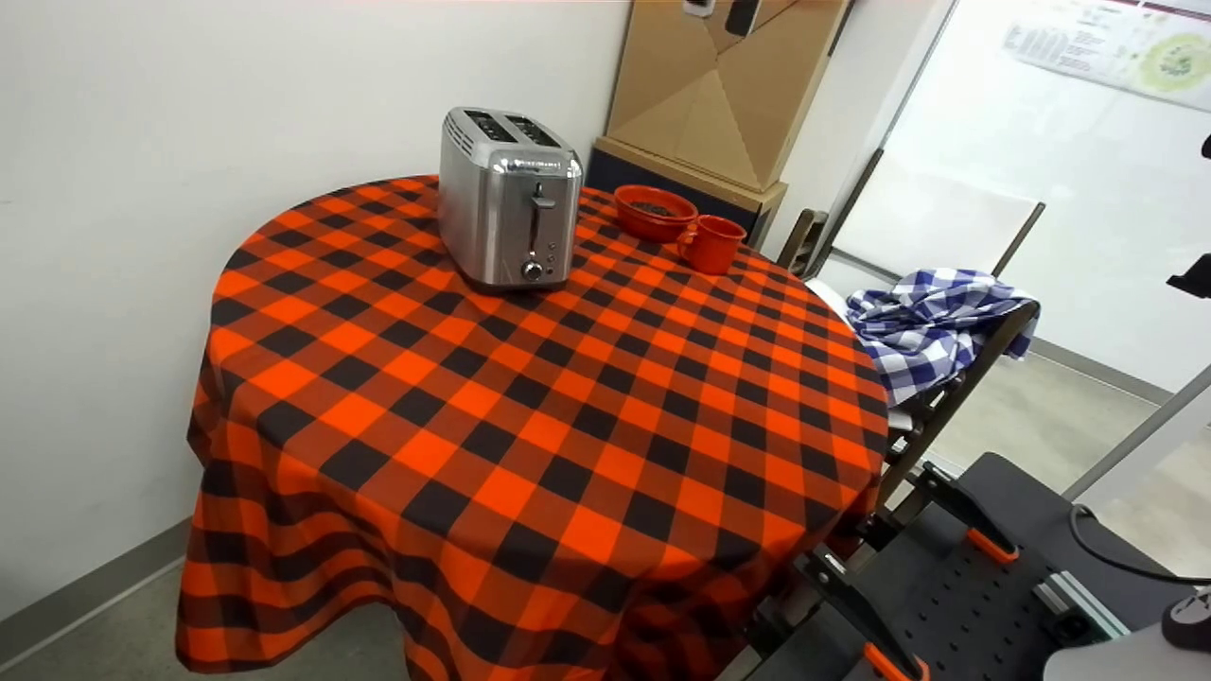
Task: Push down the switch of the toaster
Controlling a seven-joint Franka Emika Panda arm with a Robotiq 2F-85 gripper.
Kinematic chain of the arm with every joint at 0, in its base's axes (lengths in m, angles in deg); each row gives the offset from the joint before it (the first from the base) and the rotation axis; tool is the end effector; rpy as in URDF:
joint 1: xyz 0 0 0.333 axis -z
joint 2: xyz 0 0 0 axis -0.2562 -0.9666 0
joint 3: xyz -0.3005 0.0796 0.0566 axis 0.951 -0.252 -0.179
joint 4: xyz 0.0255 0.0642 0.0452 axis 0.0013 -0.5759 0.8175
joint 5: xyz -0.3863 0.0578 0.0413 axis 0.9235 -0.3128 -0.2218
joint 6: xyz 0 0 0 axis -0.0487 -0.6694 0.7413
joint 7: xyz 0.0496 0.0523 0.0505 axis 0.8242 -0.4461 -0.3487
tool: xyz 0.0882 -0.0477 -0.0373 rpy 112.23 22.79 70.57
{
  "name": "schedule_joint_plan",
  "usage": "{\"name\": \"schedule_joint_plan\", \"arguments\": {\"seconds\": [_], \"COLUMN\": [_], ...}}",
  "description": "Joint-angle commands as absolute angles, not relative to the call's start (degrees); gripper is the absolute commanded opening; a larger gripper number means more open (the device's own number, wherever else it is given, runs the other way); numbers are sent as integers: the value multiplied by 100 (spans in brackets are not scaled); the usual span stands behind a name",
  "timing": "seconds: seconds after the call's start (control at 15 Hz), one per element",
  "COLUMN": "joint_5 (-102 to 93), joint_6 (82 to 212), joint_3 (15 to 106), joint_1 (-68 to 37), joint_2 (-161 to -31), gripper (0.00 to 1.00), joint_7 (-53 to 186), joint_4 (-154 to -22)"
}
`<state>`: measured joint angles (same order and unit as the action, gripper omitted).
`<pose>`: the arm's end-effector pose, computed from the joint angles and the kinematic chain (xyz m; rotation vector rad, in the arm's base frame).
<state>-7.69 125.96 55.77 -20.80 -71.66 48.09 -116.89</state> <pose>0.5087 0.0572 0.4746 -3.0904 -0.5545 -0.0153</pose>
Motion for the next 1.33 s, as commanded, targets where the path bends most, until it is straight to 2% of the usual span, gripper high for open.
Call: {"name": "schedule_joint_plan", "arguments": {"seconds": [0.0, 0.07, 0.4, 0.73, 1.27], "joint_5": [-553, -552, -448, 538, 1129], "joint_6": [12600, 12586, 12612, 12853, 13633], "joint_3": [5436, 5427, 5443, 5562, 5501], "joint_1": [-1988, -1984, -1986, -2148, -2315], "joint_2": [-8340, -8556, -9426, -9867, -10197], "gripper": [89, 74, 35, 0, 0], "joint_7": [5192, 5264, 5627, 6435, 7214], "joint_4": [-10651, -10476, -9826, -9727, -9834]}}
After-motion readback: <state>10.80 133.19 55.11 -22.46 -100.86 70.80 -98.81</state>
